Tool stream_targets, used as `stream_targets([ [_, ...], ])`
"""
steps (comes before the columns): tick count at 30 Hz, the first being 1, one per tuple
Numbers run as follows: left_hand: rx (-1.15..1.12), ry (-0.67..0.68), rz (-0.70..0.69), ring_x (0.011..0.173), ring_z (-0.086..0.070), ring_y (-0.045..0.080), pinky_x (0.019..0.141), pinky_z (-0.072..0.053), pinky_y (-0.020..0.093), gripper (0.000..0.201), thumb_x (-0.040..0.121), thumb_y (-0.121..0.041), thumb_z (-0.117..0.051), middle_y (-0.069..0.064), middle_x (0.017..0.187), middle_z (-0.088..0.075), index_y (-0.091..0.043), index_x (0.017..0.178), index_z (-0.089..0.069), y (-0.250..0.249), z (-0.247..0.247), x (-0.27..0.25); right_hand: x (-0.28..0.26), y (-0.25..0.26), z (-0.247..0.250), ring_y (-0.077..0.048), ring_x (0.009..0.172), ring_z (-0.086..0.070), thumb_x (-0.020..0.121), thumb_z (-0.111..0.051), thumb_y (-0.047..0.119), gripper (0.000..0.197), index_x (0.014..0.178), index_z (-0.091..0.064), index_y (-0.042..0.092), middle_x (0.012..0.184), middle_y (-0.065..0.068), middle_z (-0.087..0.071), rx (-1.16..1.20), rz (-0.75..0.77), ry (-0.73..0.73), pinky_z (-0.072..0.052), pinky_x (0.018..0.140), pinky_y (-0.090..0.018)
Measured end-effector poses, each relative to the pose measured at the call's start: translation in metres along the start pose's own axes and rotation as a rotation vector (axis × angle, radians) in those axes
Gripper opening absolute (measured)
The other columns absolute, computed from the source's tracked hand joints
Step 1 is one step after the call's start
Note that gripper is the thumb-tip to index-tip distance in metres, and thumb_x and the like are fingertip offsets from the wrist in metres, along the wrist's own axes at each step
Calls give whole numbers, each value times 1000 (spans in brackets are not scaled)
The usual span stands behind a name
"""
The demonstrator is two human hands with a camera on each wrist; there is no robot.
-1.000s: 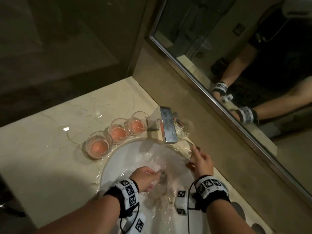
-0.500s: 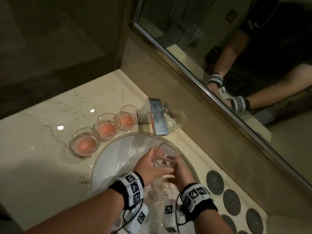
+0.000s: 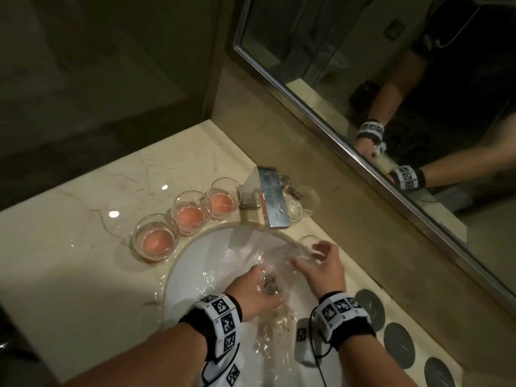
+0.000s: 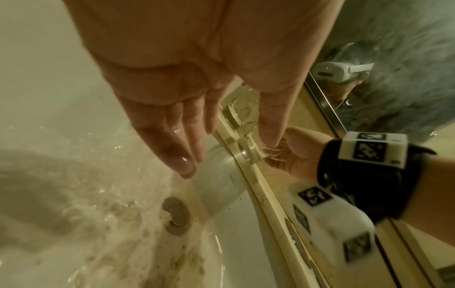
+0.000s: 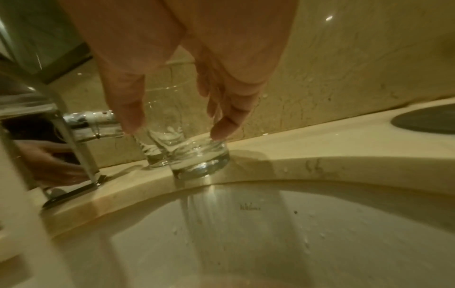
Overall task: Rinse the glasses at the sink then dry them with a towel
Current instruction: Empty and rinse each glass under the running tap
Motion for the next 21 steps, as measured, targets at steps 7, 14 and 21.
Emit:
stream_targets([
  [7,-3,-43,61,93,-62,3,73,-47,16,53,78,-51,-73,-13,111,-63,-28,121,-53,26,28,-25,45,12,15,-24,112,-55,65,-87,28,83,131,-40,9,127,-7,-55,48,-79,-204,-47,97,-39],
  [14,-142,-230,-46,67,-59,7,67,-50,21,32,70,-47,-80,-6,90,-68,-31,93,-64,20,72,-67,60,23,16,-30,112,-56,68,-85,24,70,121,-44,4,123,-14,-57,62,-165,-253,-44,89,-33],
  [21,-208,-562,-190,50,-42,12,52,-36,22,34,54,-45,-83,-4,55,-49,-23,71,-63,-5,148,-131,57,20,13,-34,116,-54,71,-84,21,74,124,-37,1,127,-19,-53,121,-234,-270,-43,90,-36],
])
Point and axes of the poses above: each hand's wrist, its own x-axis towards the middle knuckle, its own z-axis out of the back of the hand, y = z × x, the point moved 6 cm from there along x, towards the middle knuckle
